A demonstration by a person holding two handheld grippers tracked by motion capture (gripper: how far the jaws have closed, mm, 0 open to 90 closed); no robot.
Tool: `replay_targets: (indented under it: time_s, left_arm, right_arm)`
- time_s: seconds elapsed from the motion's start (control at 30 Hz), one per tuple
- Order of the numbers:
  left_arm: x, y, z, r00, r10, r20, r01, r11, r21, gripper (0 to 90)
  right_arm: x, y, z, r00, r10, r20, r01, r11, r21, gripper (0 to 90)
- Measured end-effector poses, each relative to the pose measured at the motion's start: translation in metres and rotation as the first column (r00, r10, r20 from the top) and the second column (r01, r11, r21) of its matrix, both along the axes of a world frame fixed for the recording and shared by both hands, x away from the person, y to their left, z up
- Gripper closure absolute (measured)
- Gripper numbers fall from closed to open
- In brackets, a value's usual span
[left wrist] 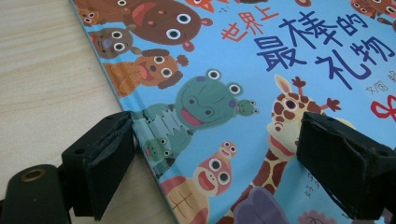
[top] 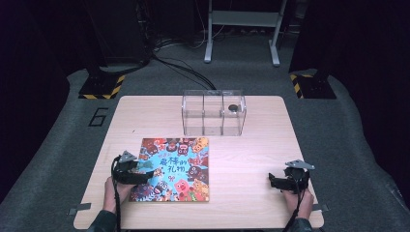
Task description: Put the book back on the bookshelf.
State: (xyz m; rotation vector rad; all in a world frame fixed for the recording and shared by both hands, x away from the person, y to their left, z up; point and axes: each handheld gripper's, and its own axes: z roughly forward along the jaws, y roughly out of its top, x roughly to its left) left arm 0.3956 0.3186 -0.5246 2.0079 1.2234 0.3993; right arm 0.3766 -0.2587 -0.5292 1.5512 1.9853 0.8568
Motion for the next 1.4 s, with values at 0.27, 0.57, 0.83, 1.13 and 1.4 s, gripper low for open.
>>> replay_targets:
  time_s: [0.27, 0.57, 0.83, 1.13, 1.4]
  left_arm:
    - [-0.002, -0.003, -0.001, 0.9998, 0.012, 0.016, -0.012, 0.9999, -0.011, 11.7]
    - [-0.010, -0.028, -0.002, 0.9997, 0.010, 0.021, -0.009, 0.9998, -0.019, 11.6]
    - [-0.014, -0.046, -0.003, 0.9995, 0.017, 0.027, -0.016, 0.9996, -0.022, 11.6]
    - [-0.017, -0.066, -0.003, 0.9993, 0.023, 0.031, -0.022, 0.9994, -0.026, 11.6]
    - [-0.019, -0.079, -0.004, 0.9991, 0.016, 0.038, -0.015, 0.9996, -0.024, 11.6]
  right_arm:
    - [0.000, 0.000, 0.000, 1.0000, 0.001, -0.001, -0.001, 1.000, -0.001, 3.4]
    - [0.000, 0.000, 0.000, 1.0000, 0.001, 0.004, -0.001, 1.000, -0.002, 3.8]
    - [0.000, 0.000, 0.000, 1.0000, 0.002, 0.003, -0.002, 1.000, -0.002, 4.1]
    - [0.000, 0.001, 0.000, 1.0000, -0.001, 0.004, 0.001, 1.000, 0.000, 4.5]
    - [0.000, 0.000, 0.001, 0.9998, 0.018, 0.011, -0.018, 1.000, 0.001, 7.5]
